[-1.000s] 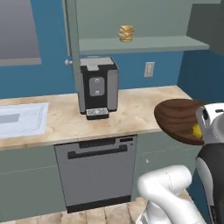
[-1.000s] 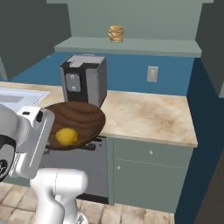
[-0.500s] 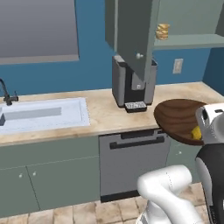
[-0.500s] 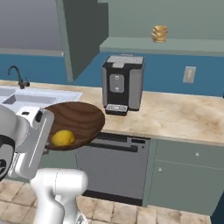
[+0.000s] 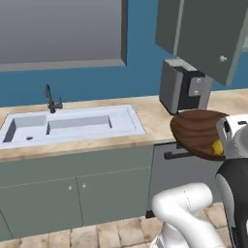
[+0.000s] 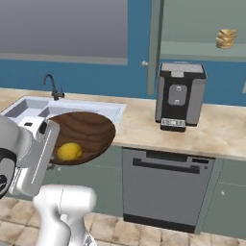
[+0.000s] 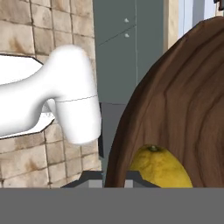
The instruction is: Pick the lemon from the cabinet and place it in the bowl. Then pick the bowl and place it in the sink. Then turn on the sink facuet.
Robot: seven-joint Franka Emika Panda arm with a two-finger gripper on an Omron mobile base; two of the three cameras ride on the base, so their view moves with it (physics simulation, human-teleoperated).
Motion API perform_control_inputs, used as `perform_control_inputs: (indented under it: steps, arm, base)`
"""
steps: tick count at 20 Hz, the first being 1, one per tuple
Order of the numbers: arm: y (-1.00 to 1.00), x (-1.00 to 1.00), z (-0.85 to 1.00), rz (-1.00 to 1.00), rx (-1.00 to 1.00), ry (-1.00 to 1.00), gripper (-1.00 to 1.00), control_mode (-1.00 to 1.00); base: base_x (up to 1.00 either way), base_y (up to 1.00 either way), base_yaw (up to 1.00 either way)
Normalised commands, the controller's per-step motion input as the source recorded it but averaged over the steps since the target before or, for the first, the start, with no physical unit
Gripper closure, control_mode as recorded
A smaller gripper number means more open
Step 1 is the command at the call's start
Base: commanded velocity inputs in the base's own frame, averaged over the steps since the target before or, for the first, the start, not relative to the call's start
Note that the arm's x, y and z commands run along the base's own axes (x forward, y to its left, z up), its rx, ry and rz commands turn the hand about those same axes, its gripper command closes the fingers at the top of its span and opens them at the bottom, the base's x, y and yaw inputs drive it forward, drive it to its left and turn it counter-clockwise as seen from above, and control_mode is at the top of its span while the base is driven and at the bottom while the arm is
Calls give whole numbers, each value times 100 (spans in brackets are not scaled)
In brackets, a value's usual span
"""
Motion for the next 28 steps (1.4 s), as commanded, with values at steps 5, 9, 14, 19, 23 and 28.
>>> perform_control_inputs:
  steps: [5, 9, 14, 19, 23, 28]
  arm:
    - [0, 0, 0, 0, 0, 0, 100, 100]
    - [0, 0, 0, 0, 0, 0, 100, 100]
    - [0, 0, 0, 0, 0, 0, 100, 100]
    - [0, 0, 0, 0, 0, 0, 100, 100]
    - [0, 0, 0, 0, 0, 0, 100, 100]
    - [0, 0, 0, 0, 0, 0, 100, 100]
  base:
    - [9, 90, 0]
    - [28, 75, 0]
    - [54, 50, 0]
    - [52, 52, 0]
    - [55, 42, 0]
    - [59, 15, 0]
